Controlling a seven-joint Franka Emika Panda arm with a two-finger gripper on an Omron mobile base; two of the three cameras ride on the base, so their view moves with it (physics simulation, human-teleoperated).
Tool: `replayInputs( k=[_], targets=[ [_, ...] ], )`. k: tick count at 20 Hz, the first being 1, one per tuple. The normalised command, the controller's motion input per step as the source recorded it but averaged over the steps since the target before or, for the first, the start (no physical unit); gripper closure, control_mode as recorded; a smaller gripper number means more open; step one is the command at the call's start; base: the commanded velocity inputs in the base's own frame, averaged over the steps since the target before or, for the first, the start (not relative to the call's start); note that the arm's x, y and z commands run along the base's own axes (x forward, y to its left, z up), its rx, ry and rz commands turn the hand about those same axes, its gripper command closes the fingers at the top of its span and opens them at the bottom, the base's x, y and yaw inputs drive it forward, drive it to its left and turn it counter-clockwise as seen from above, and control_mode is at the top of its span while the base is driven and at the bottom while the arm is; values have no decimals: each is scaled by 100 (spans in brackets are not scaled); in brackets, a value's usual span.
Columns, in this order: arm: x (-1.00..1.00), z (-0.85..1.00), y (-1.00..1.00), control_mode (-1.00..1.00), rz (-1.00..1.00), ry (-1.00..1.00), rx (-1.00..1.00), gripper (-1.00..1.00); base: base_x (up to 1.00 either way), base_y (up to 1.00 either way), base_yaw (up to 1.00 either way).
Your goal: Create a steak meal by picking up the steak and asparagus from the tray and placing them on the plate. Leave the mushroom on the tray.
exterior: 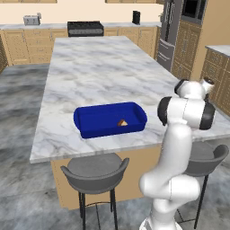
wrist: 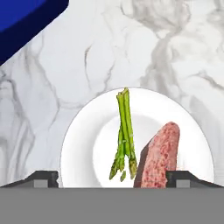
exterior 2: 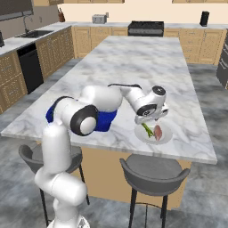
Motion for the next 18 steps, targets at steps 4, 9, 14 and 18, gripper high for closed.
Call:
replayInputs(
  k=[4, 9, 14, 18],
  targets=[
    [-91, 78, 39, -100, 1, -26, -10, -100, 0, 0, 0],
    [-91, 81, 53, -100, 4, -23, -13, -100, 0, 0, 0],
    [-85, 72, 71, -100, 6, -16, -22, -100, 0, 0, 0],
    [-33, 93, 67, -100, 3, -11, -24, -100, 0, 0, 0]
  ],
)
